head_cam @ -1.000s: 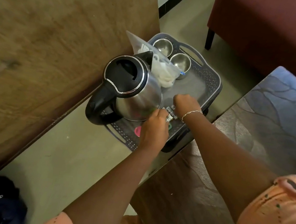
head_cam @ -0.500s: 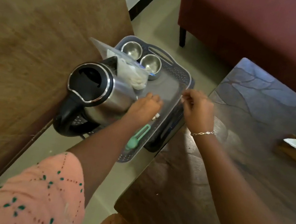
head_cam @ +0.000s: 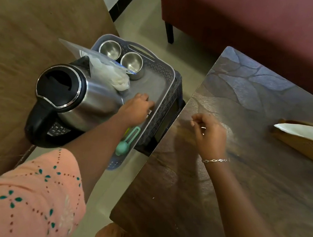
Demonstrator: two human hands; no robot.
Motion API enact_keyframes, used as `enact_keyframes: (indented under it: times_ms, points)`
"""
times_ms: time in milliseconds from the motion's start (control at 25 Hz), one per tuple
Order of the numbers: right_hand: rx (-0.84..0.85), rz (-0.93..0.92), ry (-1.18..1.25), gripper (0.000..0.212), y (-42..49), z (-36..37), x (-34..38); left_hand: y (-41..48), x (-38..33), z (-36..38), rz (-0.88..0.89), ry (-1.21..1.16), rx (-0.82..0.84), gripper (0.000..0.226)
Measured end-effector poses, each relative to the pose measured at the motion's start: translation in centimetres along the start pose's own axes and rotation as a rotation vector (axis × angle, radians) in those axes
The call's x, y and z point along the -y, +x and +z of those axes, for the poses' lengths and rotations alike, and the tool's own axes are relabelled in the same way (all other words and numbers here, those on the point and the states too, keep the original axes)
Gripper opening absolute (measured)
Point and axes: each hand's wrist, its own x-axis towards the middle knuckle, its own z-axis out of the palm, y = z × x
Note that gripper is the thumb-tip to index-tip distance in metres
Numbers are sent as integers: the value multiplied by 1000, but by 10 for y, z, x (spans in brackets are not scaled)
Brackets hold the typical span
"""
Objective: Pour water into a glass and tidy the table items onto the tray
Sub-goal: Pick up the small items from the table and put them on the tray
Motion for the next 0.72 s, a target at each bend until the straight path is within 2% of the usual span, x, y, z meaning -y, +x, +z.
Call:
enact_keyframes:
  times_ms: [400,600,720]
  points:
    - [-5,57,6,10,-22,-2,-6,-12,1,20,-103,-14,-152,22]
    - [-4,69,5,10,-27,3,-1,-13,5,19,-118,0,-135,26]
    - [-6,54,-18,12,-29,5,-2,-21,1,17,-133,-144,-219,25]
